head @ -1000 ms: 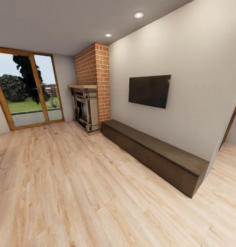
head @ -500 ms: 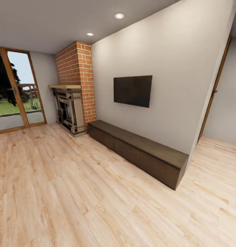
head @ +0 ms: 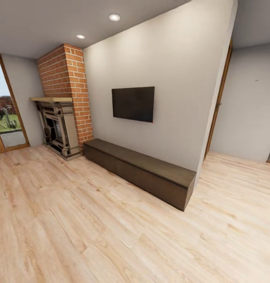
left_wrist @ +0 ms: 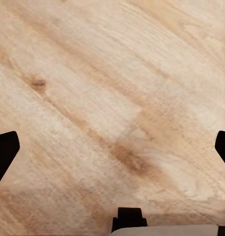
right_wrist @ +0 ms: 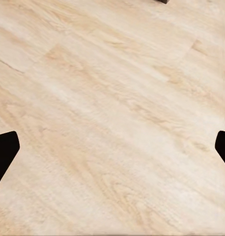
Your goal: In the kitchen, take the Vidalia onion out of the sink, dice it on the chopping board with the paring knife, put the diced onion into the bowl on the countertop, then place both the paring knife and the chopping board into the sink.
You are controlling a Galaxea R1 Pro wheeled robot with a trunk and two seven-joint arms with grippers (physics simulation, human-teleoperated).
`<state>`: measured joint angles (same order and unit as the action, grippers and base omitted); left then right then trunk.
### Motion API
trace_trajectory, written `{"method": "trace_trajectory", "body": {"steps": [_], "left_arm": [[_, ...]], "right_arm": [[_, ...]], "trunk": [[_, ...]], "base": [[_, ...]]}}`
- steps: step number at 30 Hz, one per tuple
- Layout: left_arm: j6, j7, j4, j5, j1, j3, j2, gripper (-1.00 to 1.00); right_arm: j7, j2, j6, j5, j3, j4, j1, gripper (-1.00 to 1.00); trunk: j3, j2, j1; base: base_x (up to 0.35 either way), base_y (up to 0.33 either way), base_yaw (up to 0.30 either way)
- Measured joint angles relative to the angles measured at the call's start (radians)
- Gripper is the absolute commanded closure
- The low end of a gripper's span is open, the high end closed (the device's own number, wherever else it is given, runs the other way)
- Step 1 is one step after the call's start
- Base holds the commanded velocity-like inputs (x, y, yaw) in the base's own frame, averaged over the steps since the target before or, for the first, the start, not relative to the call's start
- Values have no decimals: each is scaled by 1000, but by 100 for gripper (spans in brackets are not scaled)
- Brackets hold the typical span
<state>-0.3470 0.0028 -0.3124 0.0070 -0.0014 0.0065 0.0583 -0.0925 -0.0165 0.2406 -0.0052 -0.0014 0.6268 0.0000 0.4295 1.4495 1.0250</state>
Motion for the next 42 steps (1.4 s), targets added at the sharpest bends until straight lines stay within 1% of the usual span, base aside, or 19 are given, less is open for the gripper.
{"method": "trace_trajectory", "body": {"steps": [42], "left_arm": [[0,0,0,0,0,1,0,-100]], "right_arm": [[0,0,0,1,0,0,0,-100]], "trunk": [[0,0,0]], "base": [[0,0,-281]]}}
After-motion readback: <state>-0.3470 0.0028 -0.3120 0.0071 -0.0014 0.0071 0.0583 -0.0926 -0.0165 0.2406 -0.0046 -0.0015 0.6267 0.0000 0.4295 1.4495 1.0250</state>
